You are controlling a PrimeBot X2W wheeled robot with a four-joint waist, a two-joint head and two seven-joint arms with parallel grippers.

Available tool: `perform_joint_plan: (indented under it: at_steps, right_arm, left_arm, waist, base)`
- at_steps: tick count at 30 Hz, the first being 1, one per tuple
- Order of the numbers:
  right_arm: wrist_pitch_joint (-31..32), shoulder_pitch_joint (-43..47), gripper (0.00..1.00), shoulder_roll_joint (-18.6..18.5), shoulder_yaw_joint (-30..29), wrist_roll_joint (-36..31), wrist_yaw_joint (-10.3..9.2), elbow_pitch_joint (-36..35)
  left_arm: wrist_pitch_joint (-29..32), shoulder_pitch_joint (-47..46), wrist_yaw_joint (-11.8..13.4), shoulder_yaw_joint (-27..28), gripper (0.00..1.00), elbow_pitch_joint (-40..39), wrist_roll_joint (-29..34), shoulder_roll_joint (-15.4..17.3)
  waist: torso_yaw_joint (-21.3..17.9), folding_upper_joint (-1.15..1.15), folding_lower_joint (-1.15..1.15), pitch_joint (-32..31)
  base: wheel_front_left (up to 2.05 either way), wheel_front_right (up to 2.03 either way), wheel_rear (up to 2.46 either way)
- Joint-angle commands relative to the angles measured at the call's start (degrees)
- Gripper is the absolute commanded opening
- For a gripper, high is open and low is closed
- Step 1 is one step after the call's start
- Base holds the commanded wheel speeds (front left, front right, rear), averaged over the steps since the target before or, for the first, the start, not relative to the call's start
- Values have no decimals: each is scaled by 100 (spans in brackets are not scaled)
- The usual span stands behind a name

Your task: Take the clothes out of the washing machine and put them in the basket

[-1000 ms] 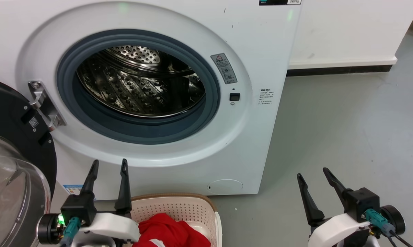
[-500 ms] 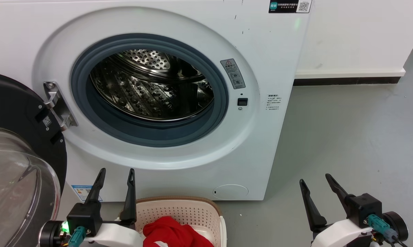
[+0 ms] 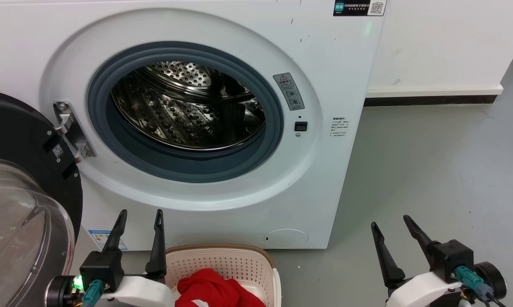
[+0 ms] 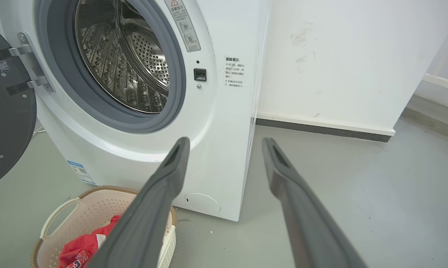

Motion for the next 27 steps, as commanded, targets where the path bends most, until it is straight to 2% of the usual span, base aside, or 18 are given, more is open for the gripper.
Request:
perform_joint_plan:
  at_steps: [1, 3, 4, 7, 27]
  right_arm:
    - [-2, 6, 100, 6, 9, 35, -5, -20]
    - [-3, -6, 100, 6, 19, 46, -5, -15]
    - [-3, 5, 0, 0, 11, 14, 1, 18]
    - [-20, 71, 0, 0, 32, 133, 1, 87]
    - [82, -239, 0, -141, -111, 2619, 0, 376]
  left_arm:
    - [5, 27, 8, -2, 100, -8, -22, 18]
    - [-5, 27, 18, 1, 100, -18, -31, 22]
    - [0, 4, 3, 0, 0, 17, -36, -2]
    - [26, 28, -17, 11, 0, 137, -159, -40]
    - [474, -218, -322, 369, 0, 413, -2230, -217]
  waist:
    - [3, 0, 0, 1]
    - [2, 0, 0, 3]
    - [2, 0, 0, 2]
    - [3, 0, 0, 6]
    - [12, 0, 0, 53]
  base:
    - [0, 0, 0]
    - [0, 0, 0]
    - [0, 0, 0]
    - [0, 0, 0]
    - [0, 0, 0]
